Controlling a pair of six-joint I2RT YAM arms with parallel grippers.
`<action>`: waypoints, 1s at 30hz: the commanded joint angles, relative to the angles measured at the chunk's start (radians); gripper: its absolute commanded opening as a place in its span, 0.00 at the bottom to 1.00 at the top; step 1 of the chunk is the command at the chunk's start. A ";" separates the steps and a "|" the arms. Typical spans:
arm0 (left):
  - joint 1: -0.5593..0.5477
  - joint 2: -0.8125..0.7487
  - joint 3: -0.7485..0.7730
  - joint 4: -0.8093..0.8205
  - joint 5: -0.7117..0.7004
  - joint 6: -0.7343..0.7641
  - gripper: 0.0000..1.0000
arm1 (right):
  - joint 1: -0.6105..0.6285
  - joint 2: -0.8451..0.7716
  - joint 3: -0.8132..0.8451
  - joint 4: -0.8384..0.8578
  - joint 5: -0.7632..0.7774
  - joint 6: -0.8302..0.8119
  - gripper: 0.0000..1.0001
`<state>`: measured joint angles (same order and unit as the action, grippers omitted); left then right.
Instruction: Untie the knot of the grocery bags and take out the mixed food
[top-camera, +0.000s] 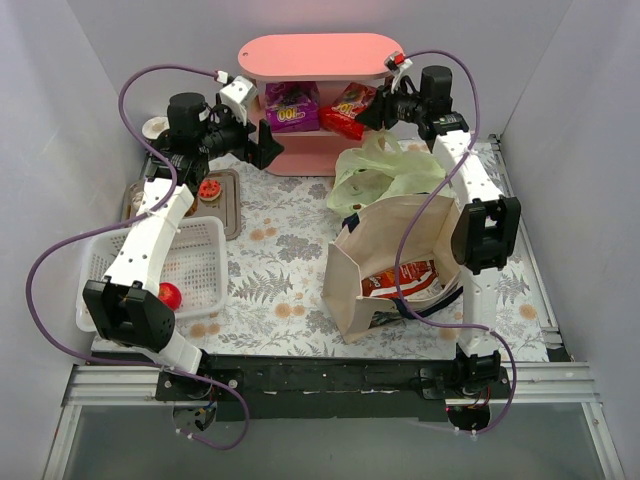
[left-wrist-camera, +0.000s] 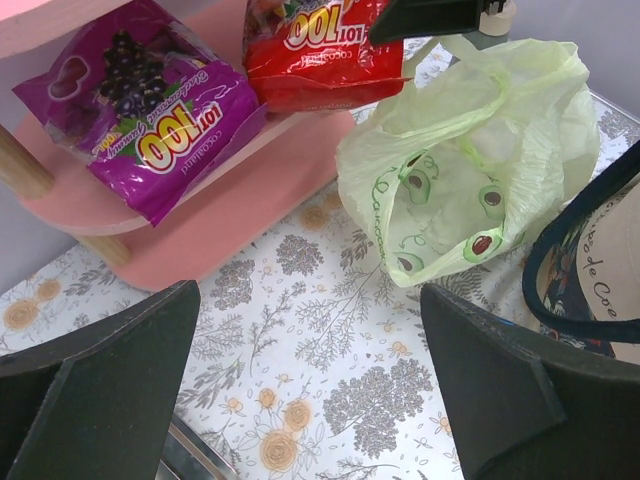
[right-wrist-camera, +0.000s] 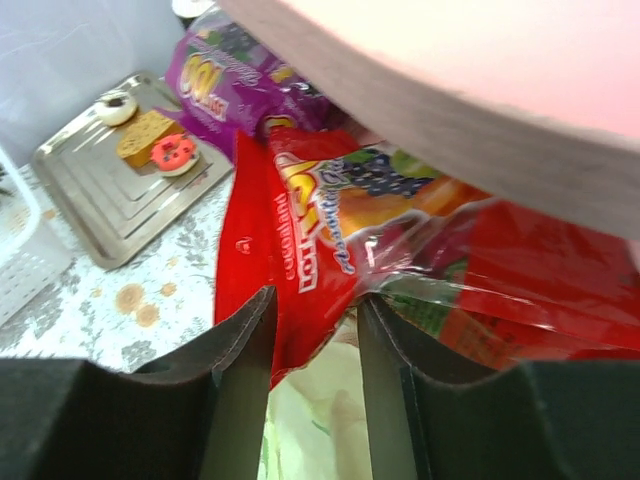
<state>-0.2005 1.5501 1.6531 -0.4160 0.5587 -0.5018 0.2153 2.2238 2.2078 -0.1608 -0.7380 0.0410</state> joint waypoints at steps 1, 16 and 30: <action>-0.004 -0.058 -0.024 0.016 0.006 -0.004 0.92 | -0.004 -0.067 -0.008 0.041 0.139 -0.038 0.37; -0.033 -0.048 -0.007 -0.075 -0.033 0.052 0.93 | -0.004 0.002 0.029 0.187 0.515 -0.055 0.44; -0.034 -0.082 -0.062 -0.017 -0.028 0.045 0.93 | 0.038 -0.444 -0.509 0.216 0.227 -0.396 0.62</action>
<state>-0.2321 1.5379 1.6165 -0.4618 0.5320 -0.4633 0.2207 1.9369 1.8713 -0.0395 -0.4526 -0.1692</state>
